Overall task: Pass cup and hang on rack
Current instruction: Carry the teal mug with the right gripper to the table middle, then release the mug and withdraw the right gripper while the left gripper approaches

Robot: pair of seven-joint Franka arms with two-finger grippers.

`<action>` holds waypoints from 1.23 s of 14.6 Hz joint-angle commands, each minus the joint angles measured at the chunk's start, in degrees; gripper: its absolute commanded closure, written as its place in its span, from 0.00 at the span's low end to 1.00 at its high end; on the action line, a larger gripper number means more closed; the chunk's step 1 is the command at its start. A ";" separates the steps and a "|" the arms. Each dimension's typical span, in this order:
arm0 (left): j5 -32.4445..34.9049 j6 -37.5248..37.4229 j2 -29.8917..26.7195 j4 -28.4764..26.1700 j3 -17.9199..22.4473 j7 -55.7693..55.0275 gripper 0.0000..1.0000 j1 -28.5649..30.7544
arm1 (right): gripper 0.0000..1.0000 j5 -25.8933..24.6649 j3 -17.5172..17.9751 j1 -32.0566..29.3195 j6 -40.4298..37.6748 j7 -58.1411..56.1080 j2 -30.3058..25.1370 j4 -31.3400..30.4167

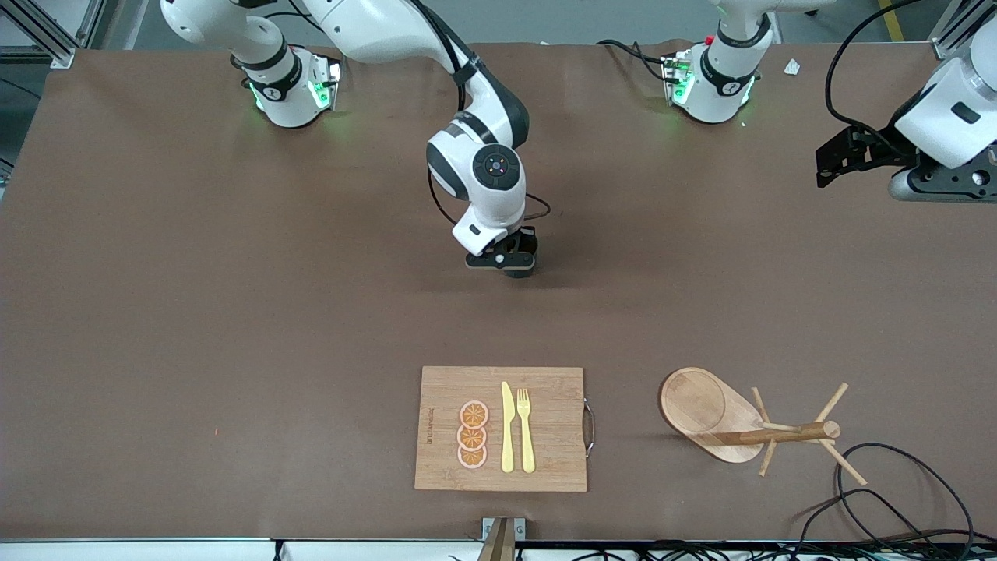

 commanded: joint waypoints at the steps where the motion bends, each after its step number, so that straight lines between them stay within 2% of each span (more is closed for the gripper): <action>1: 0.02 -0.18 0.99 1.37 -0.01 0.57 0.00 0.15 | 0.00 1.02 -0.33 -0.06 -2.19 -1.33 -0.61 0.60; 3: 0.80 -0.18 1.08 1.37 -0.01 0.57 0.00 0.07 | 0.00 1.02 -0.51 -0.58 -5.70 -3.43 -1.66 1.65; 6: 0.72 -0.18 1.52 1.54 -0.01 0.14 0.00 -0.11 | 0.00 1.02 -0.77 -3.12 -12.73 -6.15 -6.66 2.62; 11: 0.28 -0.26 1.43 1.72 -1.06 -0.74 0.00 -1.34 | 0.00 0.58 -0.94 -14.09 -24.24 -19.22 -15.18 2.01; 13: 0.80 -0.35 1.26 1.63 -4.21 -5.02 0.00 -2.13 | 0.00 -0.03 -0.95 -19.63 -27.94 -26.25 -17.82 1.83; 16: 0.63 -0.35 1.34 1.63 -8.34 -18.29 0.00 -2.31 | 0.00 -3.80 -0.95 -28.50 -32.07 -37.07 -21.25 1.92; 18: 0.81 -0.26 1.60 1.63 -12.11 -25.14 0.00 -2.40 | 0.00 -4.25 -0.95 -35.79 -33.48 -44.09 -22.58 1.92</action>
